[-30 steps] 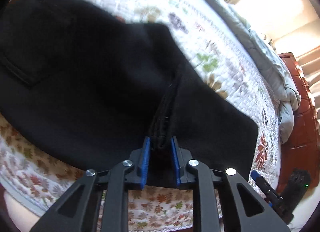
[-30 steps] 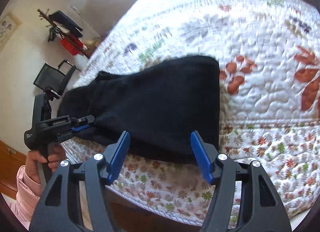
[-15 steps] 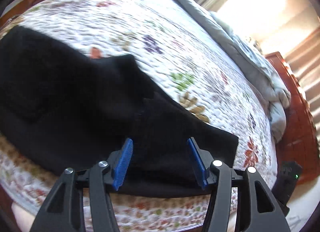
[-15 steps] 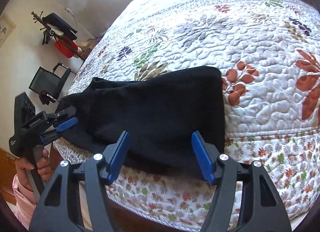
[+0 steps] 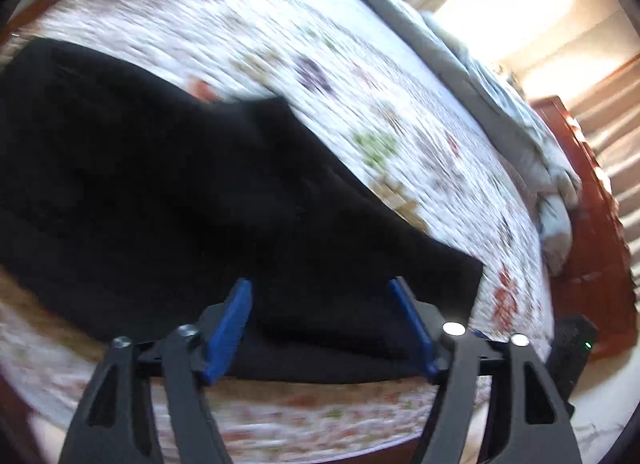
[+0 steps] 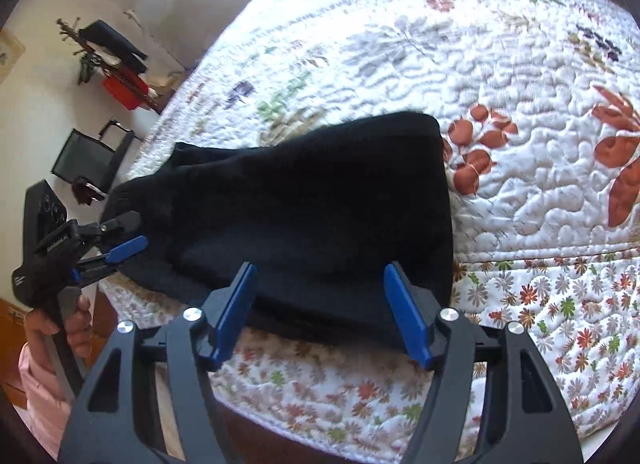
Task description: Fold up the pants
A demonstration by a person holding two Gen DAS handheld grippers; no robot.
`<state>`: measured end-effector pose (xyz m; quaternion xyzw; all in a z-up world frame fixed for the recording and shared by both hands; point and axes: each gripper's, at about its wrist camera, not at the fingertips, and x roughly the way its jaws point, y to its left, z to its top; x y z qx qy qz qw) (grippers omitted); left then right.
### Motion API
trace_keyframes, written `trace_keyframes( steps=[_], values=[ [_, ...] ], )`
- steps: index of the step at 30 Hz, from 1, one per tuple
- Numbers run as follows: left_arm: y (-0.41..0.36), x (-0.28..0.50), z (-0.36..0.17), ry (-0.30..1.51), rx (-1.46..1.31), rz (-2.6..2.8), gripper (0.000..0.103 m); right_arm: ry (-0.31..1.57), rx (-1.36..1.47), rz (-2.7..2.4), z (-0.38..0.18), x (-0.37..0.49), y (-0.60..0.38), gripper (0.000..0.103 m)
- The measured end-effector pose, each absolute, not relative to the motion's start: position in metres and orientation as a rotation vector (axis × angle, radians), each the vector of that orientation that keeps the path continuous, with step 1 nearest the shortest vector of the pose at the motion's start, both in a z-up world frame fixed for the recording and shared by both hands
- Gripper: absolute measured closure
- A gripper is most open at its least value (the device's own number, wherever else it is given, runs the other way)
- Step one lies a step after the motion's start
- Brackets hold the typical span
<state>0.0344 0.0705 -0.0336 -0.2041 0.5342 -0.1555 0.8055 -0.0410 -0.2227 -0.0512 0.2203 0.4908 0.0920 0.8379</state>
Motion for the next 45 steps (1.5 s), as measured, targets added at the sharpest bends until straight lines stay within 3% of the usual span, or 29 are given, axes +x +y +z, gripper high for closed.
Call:
trace_keyframes(
  steps=[12,15,24,27,29,34,38,45],
  values=[
    [0.28,0.023,-0.076,1.114,-0.814,0.069,0.029,1.073,0.356,0.249,-0.045,-0.039,-0.183,0.034],
    [0.303,0.03,-0.095,1.095,-0.975,0.043,0.028,1.103,0.337,0.247,-0.053,-0.037,-0.175,0.034],
    [0.323,0.058,-0.106,1.013,-1.111,0.02,0.03,1.128,0.314,0.216,-0.065,-0.037,-0.176,0.033],
    [0.333,0.062,-0.11,0.986,-1.183,0.034,0.044,1.127,0.299,0.217,-0.066,-0.038,-0.174,0.032],
    [0.346,0.056,-0.116,0.978,-1.219,0.036,0.061,1.126,0.305,0.218,-0.067,-0.038,-0.174,0.031],
    [0.349,0.035,-0.112,0.892,-1.251,0.022,0.081,1.122,0.305,0.223,-0.069,-0.038,-0.175,0.03],
    [0.338,0.029,-0.088,0.81,-1.192,-0.001,0.087,1.117,0.311,0.227,-0.069,-0.039,-0.176,0.029],
    [0.29,0.049,-0.03,0.711,-0.989,-0.069,0.087,1.107,0.329,0.23,-0.069,-0.041,-0.179,0.028]
  ],
)
